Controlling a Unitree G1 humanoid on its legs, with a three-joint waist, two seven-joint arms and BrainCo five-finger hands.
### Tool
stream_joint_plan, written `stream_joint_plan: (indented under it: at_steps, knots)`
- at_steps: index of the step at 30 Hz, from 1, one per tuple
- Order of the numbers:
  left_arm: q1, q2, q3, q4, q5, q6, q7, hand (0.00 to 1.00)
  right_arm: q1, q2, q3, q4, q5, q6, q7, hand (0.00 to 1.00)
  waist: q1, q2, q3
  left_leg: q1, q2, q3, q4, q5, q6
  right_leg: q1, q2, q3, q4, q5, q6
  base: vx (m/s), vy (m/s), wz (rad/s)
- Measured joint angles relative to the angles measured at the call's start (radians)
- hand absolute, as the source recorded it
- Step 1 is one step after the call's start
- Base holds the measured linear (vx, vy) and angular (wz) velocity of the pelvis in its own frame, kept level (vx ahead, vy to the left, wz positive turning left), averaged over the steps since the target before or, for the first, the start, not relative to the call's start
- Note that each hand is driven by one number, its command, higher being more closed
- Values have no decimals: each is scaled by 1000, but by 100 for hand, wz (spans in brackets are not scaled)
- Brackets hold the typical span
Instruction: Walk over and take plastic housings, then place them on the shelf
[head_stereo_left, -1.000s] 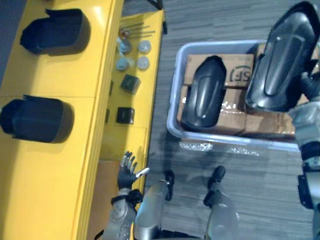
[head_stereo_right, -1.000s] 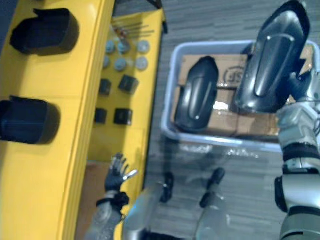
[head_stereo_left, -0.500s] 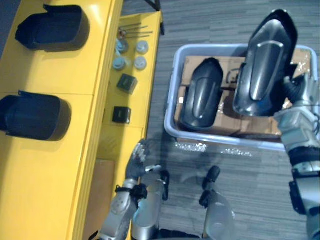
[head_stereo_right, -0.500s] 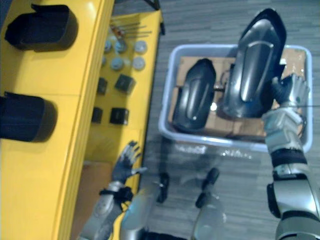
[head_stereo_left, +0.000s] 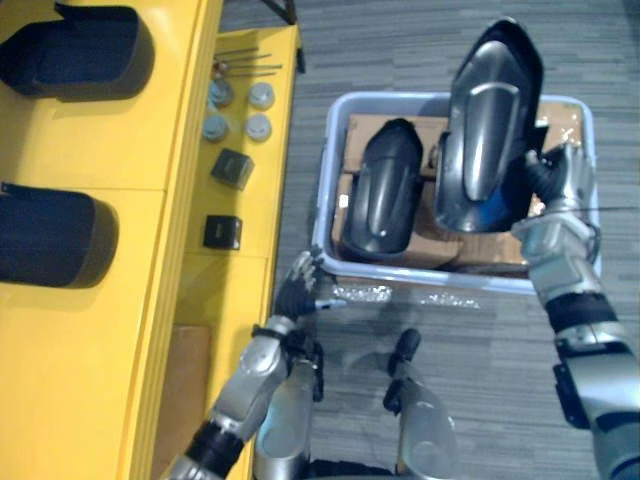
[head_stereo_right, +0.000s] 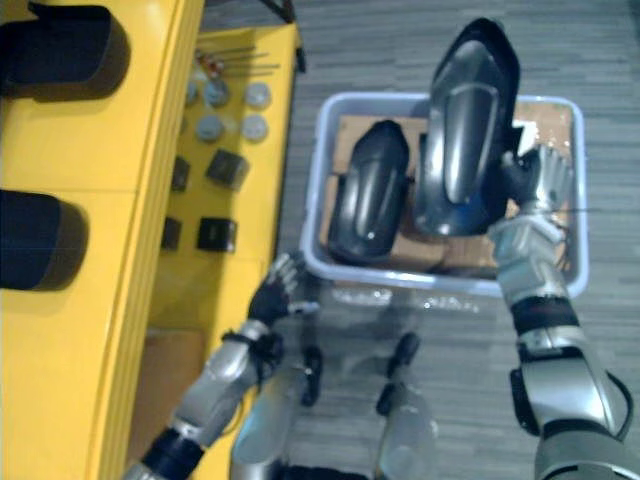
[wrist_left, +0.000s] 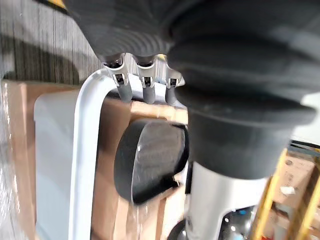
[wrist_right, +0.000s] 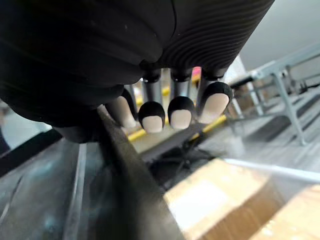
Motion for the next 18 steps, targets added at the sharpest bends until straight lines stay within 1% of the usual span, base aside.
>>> stream_joint_plan:
  at_steps: [3, 4, 5, 6, 8, 10, 11, 13, 15, 18]
  knots:
    - [-67, -4, 22, 39, 4, 13, 48, 0, -24, 28, 1, -8, -12, -4, -17, 100, -10, -9, -2, -1, 7, 4, 9, -3, -2, -1, 7, 6, -1, 0, -1, -60, 37, -10]
    - [-102, -5, 34, 63, 23, 23, 71, 0, -38, 44, 1, -8, -19, -4, -18, 100, -17, -16, -1, -1, 10, 6, 14, -4, -4, -1, 11, 8, -1, 1, -2, -69, 39, -10]
    - [-146, -4, 37, 94, 34, 43, 98, 0, -47, 56, 1, -10, -25, -5, -19, 100, -20, -23, -1, -1, 15, 10, 17, -6, -7, -3, 15, 12, -1, 1, -4, -68, 40, -12]
    - [-169, -4, 38, 111, 36, 52, 111, 0, -51, 61, 1, -15, -26, -6, -21, 100, -21, -27, -1, -1, 17, 14, 18, -6, -7, -5, 17, 15, -1, 1, -4, -58, 38, -21]
    - [-245, -4, 51, 183, 37, 80, 154, 0, -72, 77, 19, -37, -28, -16, -42, 100, -25, -43, 0, -4, 23, 28, 18, -7, -9, -23, 21, 36, 0, 5, -9, -54, 41, -26]
    - [-299, -7, 68, 230, 33, 93, 183, 0, -86, 81, 30, -39, -45, -31, -53, 100, -37, -49, -1, -19, 26, 29, 24, -7, -9, -36, 23, 38, 2, 7, -11, -43, 47, -10]
    - [-333, -6, 76, 261, 25, 99, 199, 0, -93, 88, 34, -39, -46, -31, -58, 100, -42, -50, 0, -23, 28, 30, 29, -8, -11, -41, 26, 40, 2, 10, -14, -33, 49, -6]
    - [-362, -5, 82, 283, 0, 106, 202, 0, -105, 104, 42, -39, -47, -30, -58, 100, -50, -51, 0, -22, 31, 35, 31, -9, -12, -49, 27, 48, 11, 13, -14, -21, 55, -12]
    - [-380, -6, 84, 283, -33, 106, 202, 0, -118, 110, 58, -39, -59, -31, -58, 100, -49, -51, 0, -23, 32, 53, 31, -9, -11, -61, 27, 62, 17, 13, -14, -25, 62, -18]
    - [-407, -8, 87, 296, -131, 103, 182, 0, -134, 115, 83, -31, -78, -31, -58, 100, -54, -51, 0, -35, 32, 55, 34, -10, -10, -78, 26, 68, 27, 13, -14, -36, 52, -6]
